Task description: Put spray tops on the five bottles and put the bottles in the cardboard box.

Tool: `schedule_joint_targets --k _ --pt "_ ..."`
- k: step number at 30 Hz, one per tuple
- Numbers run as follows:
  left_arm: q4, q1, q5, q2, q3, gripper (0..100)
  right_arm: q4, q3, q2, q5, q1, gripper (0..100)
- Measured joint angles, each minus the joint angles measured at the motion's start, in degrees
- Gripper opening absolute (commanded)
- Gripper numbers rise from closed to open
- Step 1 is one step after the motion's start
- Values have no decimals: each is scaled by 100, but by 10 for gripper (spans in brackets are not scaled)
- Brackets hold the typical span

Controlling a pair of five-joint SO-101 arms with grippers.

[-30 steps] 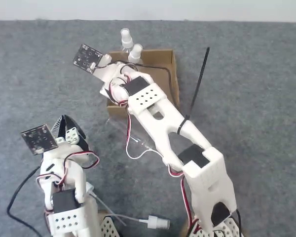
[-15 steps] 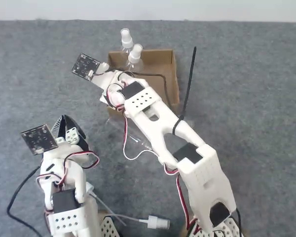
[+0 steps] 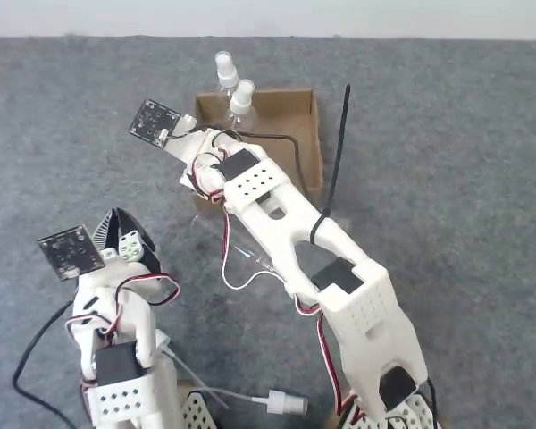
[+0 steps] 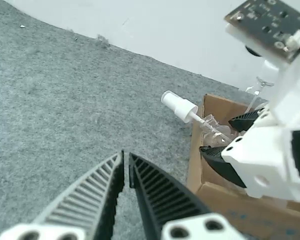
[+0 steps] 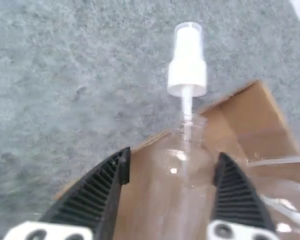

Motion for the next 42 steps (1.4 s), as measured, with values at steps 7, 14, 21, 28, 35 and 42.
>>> schedule_joint_targets --k 7,14,21,28,35,42 --pt "0 0 0 0 0 12 -26 -97 -9 396 26 6" --pt "0 0 0 0 0 12 -26 -105 -26 598 26 6" --pt "0 0 0 0 0 12 229 -97 -448 624 -26 6" --pt "0 0 0 0 0 12 510 -97 -949 624 -141 6" --pt "0 0 0 0 0 12 510 -88 -1363 246 -141 6" --pt "0 0 0 0 0 12 642 -88 -2101 -62 -141 6"
